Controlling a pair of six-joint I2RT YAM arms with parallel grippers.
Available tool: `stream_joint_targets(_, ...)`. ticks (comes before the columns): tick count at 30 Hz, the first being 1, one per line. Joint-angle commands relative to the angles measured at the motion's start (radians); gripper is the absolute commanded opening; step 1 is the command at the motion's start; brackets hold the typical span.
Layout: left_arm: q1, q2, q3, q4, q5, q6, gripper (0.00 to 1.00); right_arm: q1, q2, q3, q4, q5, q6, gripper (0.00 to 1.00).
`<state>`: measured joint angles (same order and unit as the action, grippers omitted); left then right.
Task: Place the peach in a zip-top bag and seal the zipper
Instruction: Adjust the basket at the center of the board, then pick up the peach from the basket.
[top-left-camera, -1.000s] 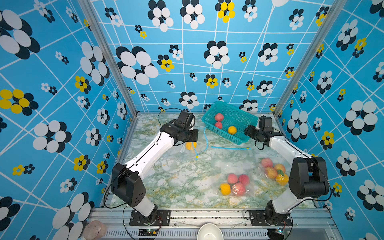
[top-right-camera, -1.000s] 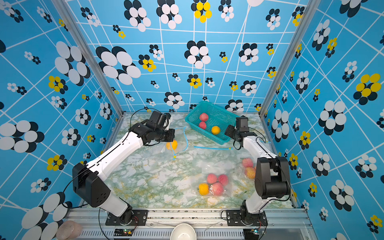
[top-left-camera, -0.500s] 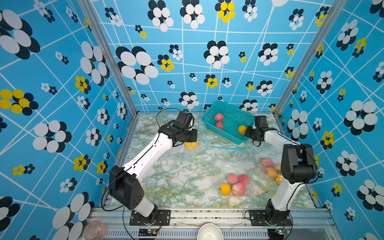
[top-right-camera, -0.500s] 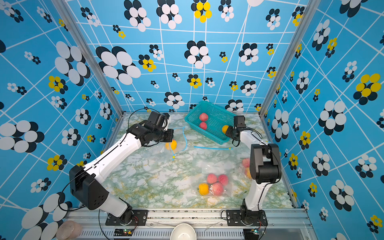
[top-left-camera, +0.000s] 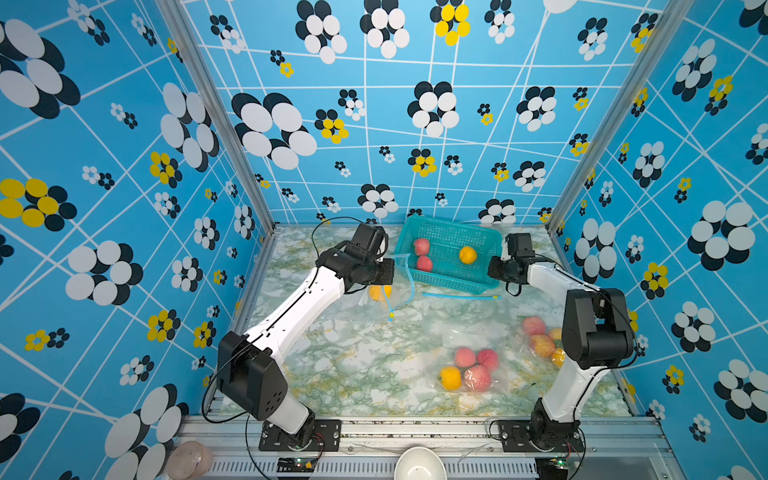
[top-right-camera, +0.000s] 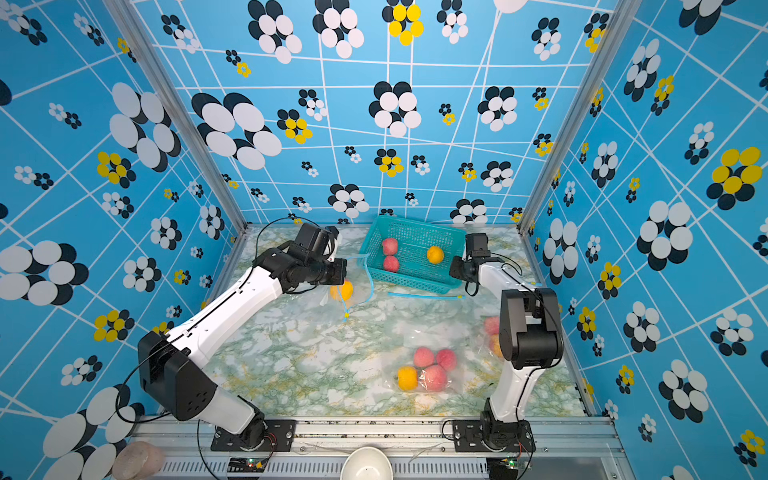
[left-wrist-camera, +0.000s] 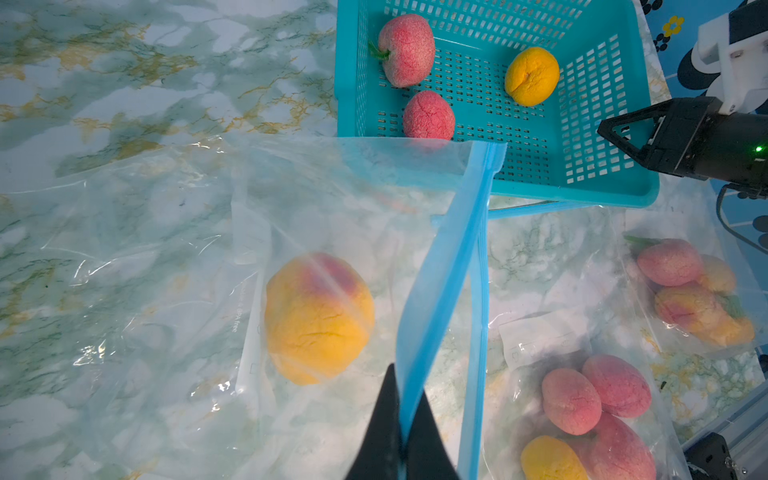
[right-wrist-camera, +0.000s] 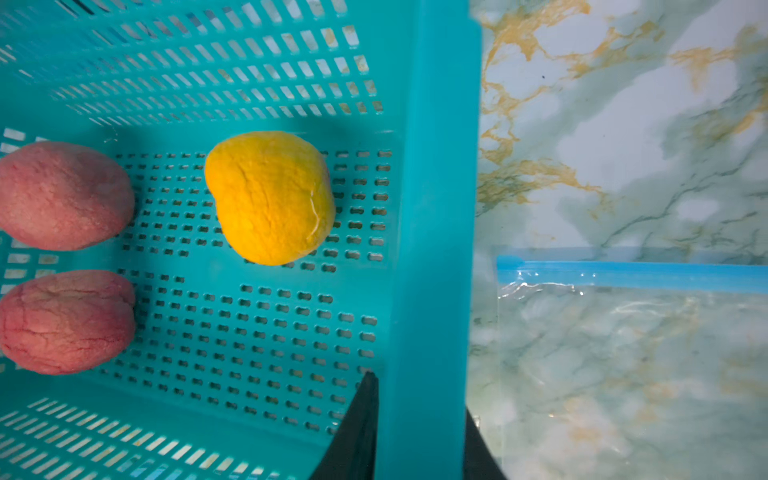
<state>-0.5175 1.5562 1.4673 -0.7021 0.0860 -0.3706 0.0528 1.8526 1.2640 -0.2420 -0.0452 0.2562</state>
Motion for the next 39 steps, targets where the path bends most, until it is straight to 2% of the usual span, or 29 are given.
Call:
stream_joint_targets(1,0.001,-0.007,0.023,-0.002,-0.006,0.010,0.07,0.002,0.022,0.082,-0.084,0.008,-0.206,0.27)
stream_joint_targets(4,0.002,-0.030,0.005,-0.009,-0.023,0.012,0.07,0.000,0.042,0.130,-0.162,0.022,-0.339,0.28)
stream_joint_targets(8,0.005,-0.029,-0.001,-0.011,-0.019,0.010,0.07,0.001,0.053,0.144,-0.204,0.017,-0.407,0.32)
stream_joint_targets(13,-0.001,-0.002,0.036,-0.017,-0.007,0.015,0.07,0.001,0.050,0.173,-0.194,0.053,-0.314,0.46)
stream_joint_targets(18,-0.001,0.005,0.050,-0.020,-0.017,0.017,0.07,0.005,-0.048,0.154,-0.113,0.064,-0.174,0.57)
stream_joint_targets(22,-0.002,0.014,0.050,-0.020,-0.008,0.013,0.07,0.095,-0.113,0.116,-0.020,0.097,-0.145,0.65)
stream_joint_targets(25,-0.006,0.019,0.059,-0.021,-0.008,0.013,0.07,0.163,-0.057,0.192,-0.081,0.120,-0.169,0.66)
stream_joint_targets(30,-0.012,0.019,0.064,-0.030,-0.009,0.018,0.07,0.216,0.088,0.326,-0.158,0.143,-0.146,0.67)
stream_joint_targets(39,-0.010,0.014,0.048,-0.030,-0.010,0.020,0.07,0.222,0.289,0.493,-0.167,0.249,-0.061,0.71)
